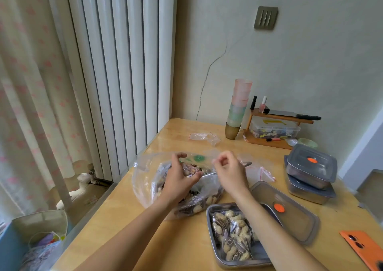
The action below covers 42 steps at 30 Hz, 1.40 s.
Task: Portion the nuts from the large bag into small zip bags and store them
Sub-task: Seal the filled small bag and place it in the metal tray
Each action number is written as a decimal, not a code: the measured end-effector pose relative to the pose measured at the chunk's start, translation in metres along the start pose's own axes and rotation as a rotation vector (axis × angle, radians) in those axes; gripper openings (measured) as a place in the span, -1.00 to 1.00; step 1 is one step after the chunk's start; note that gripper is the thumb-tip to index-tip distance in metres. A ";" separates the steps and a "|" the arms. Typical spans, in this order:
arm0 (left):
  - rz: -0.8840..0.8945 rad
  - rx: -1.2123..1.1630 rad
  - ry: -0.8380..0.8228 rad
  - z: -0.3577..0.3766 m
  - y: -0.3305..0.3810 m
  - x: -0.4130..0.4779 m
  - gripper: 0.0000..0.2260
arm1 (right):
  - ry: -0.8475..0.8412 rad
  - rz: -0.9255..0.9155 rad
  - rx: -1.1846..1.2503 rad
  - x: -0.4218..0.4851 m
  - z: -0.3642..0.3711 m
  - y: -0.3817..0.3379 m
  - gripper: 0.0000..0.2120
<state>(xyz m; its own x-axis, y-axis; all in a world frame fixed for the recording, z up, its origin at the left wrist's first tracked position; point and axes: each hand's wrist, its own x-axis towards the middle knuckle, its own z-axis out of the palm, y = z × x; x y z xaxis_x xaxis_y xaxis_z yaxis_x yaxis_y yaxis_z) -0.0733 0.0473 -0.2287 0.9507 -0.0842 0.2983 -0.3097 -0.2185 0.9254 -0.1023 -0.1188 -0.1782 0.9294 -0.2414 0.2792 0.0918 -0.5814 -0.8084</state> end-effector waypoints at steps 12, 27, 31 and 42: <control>0.051 -0.017 0.079 0.013 -0.010 0.002 -0.26 | -0.302 -0.277 -0.220 0.012 0.020 -0.005 -0.92; 0.103 -0.117 0.120 -0.011 -0.008 -0.009 -0.53 | -0.046 -0.579 -0.084 0.010 0.022 0.010 -0.93; 0.033 -0.203 0.142 -0.017 -0.006 -0.004 -0.56 | -0.255 -0.493 -0.145 0.009 0.029 0.015 -0.91; -0.027 -0.136 0.021 -0.015 -0.006 -0.006 -0.67 | -0.242 -0.375 -0.105 0.016 0.030 0.015 -0.86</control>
<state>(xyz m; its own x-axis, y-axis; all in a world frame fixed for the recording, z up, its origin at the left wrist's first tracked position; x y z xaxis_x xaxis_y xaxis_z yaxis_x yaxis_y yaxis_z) -0.0766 0.0632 -0.2325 0.9591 -0.0595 0.2768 -0.2812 -0.0861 0.9558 -0.0751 -0.1079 -0.2018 0.8969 0.1816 0.4033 0.4125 -0.6724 -0.6146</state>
